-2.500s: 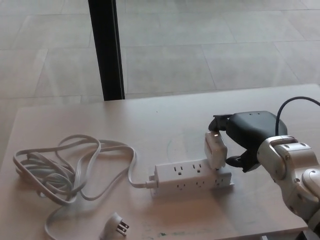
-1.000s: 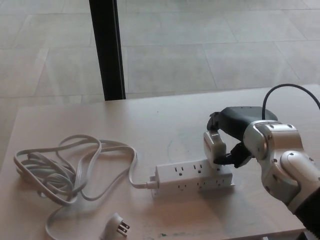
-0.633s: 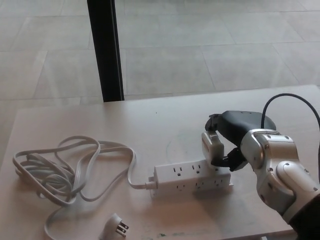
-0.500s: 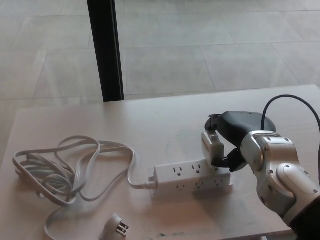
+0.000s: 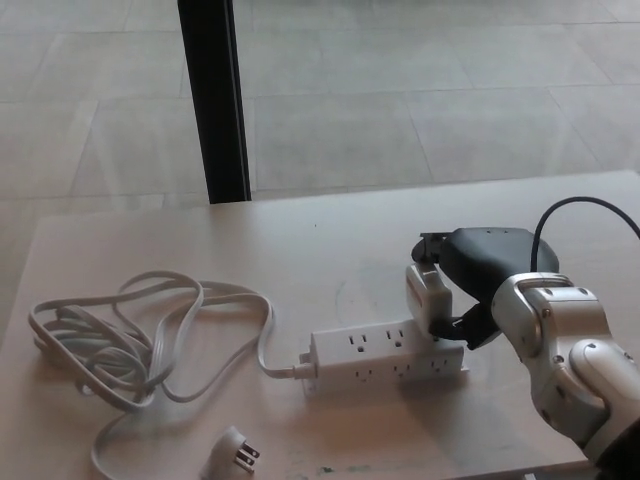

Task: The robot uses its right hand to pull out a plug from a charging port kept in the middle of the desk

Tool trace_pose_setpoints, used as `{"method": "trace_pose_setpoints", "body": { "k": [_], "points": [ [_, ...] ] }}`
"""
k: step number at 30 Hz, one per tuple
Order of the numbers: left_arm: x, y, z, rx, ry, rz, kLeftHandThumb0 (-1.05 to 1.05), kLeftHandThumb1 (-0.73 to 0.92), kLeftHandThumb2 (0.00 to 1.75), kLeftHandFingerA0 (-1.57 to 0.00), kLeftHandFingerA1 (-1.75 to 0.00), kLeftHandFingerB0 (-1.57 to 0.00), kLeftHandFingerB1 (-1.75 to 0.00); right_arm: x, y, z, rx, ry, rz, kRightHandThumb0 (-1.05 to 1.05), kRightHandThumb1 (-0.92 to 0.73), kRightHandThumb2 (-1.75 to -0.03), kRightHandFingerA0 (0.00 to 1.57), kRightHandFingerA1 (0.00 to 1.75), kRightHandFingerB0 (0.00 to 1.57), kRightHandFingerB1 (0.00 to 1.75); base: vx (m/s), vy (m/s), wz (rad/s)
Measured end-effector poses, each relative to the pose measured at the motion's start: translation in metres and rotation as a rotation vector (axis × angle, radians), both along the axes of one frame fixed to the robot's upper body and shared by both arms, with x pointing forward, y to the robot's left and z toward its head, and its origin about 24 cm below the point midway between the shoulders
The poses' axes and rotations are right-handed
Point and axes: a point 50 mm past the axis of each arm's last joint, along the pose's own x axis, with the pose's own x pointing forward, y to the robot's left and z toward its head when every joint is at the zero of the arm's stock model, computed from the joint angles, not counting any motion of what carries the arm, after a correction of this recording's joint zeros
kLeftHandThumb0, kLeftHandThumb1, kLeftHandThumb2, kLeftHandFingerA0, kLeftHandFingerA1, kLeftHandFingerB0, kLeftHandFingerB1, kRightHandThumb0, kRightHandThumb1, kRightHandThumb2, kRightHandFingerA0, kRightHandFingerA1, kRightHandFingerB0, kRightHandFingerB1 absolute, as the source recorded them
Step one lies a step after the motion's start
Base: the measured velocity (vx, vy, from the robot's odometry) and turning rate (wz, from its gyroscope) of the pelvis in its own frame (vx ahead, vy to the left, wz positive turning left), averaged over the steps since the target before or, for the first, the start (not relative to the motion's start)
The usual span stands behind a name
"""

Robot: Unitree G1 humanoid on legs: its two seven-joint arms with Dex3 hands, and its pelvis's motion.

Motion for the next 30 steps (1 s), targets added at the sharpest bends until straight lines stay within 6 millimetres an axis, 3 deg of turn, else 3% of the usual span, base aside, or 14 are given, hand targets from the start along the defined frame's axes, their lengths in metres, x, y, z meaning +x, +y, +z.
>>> {"method": "trace_pose_setpoints", "body": {
  "k": [10,13,14,15,18,19,20,21,23,24,25,28,29,30],
  "points": [
    [0.001,0.0,0.001,0.0,-0.006,0.001,-0.82,0.92,0.76,-0.76,-0.54,-0.65,-0.43,0.001,-0.008,0.006,-0.009,0.013,0.014,-0.32,-0.59,-0.83,0.87,1.64,0.74,0.62,0.0,0.0,0.0],
    [0.002,0.0,0.001,0.0,-0.006,0.001,-0.82,0.92,0.76,-0.76,-0.54,-0.65,-0.43,0.001,-0.009,0.008,0.009,0.026,0.016,-0.32,-0.56,-0.88,0.88,1.69,0.81,0.82,0.0,0.0,0.0],
    [0.002,0.0,0.001,0.0,-0.006,0.001,-0.83,0.92,0.77,-0.77,-0.56,-0.65,-0.44,0.002,-0.01,0.009,0.021,0.032,0.016,-0.33,-0.54,-0.91,0.86,1.75,0.81,1.11,0.0,0.0,0.0],
    [0.002,0.0,0.001,0.0,-0.006,0.0,-0.82,0.92,0.76,-0.77,-0.55,-0.65,-0.43,0.002,-0.01,0.009,0.027,0.034,0.017,-0.34,-0.55,-0.9,0.85,1.75,0.81,1.19,0.0,0.0,0.0],
    [0.002,0.0,0.001,0.0,-0.007,0.001,-0.82,0.92,0.76,-0.76,-0.53,-0.63,-0.42,0.002,-0.008,0.011,0.055,0.045,0.023,-0.39,-0.66,-0.74,0.91,1.74,0.83,1.03,0.0,0.0,0.0],
    [0.002,0.0,0.001,0.0,-0.007,0.001,-0.89,0.79,0.93,-0.73,-0.57,-0.59,-0.48,0.003,-0.007,0.012,0.065,0.05,0.023,-0.41,-0.67,-0.72,0.86,1.68,0.8,0.89,0.0,0.0,0.0],
    [0.002,0.0,0.001,0.0,-0.007,0.001,-0.82,0.92,0.76,-0.75,-0.52,-0.62,-0.42,0.003,-0.007,0.012,0.075,0.054,0.023,-0.42,-0.67,-0.72,0.88,1.69,0.77,0.72,0.0,0.0,0.0],
    [0.002,0.0,0.001,-0.001,-0.007,0.001,-0.89,0.79,0.94,-0.73,-0.57,-0.59,-0.48,0.003,-0.006,0.012,0.084,0.059,0.023,-0.43,-0.67,-0.73,0.87,1.68,0.79,0.82,0.0,0.0,0.0],
    [0.002,0.0,0.001,-0.001,-0.007,-0.001,-0.89,0.79,0.94,-0.73,-0.57,-0.59,-0.48,0.004,-0.005,0.012,0.097,0.069,0.022,-0.43,-0.67,-0.73,0.87,1.68,0.79,0.82,0.0,0.0,0.0],
    [0.002,0.0,0.001,-0.001,-0.007,-0.001,-0.83,0.92,0.77,-0.74,-0.54,-0.63,-0.42,0.005,-0.005,0.012,0.103,0.074,0.021,-0.42,-0.67,-0.72,0.81,1.64,0.75,0.94,0.0,0.0,0.0],
    [0.002,0.0,0.001,-0.001,-0.007,-0.002,-0.9,0.79,0.94,-0.74,-0.61,-0.6,-0.49,0.005,-0.005,0.013,0.107,0.079,0.018,-0.39,-0.59,-0.77,0.93,1.75,0.81,1.29,0.0,0.0,0.0],
    [0.003,0.0,0.001,0.0,-0.009,-0.003,-0.82,0.92,0.75,-0.76,-0.53,-0.65,-0.42,0.007,-0.005,0.016,0.136,0.098,0.006,-0.37,-0.58,-0.82,0.84,1.75,0.73,1.51,0.0,0.0,0.0],
    [0.003,0.0,0.001,-0.001,-0.01,-0.003,-0.82,0.92,0.75,-0.76,-0.53,-0.65,-0.42,0.007,-0.005,0.016,0.147,0.104,-0.001,-0.37,-0.58,-0.82,0.84,1.75,0.73,1.51,0.0,0.0,0.0],
    [0.004,0.0,0.001,-0.001,-0.011,-0.002,-0.82,0.92,0.75,-0.75,-0.54,-0.64,-0.42,0.007,-0.005,0.017,0.163,0.111,-0.009,-0.38,-0.57,-0.84,0.84,1.75,0.71,1.01,0.0,0.0,0.0]
  ]
}}
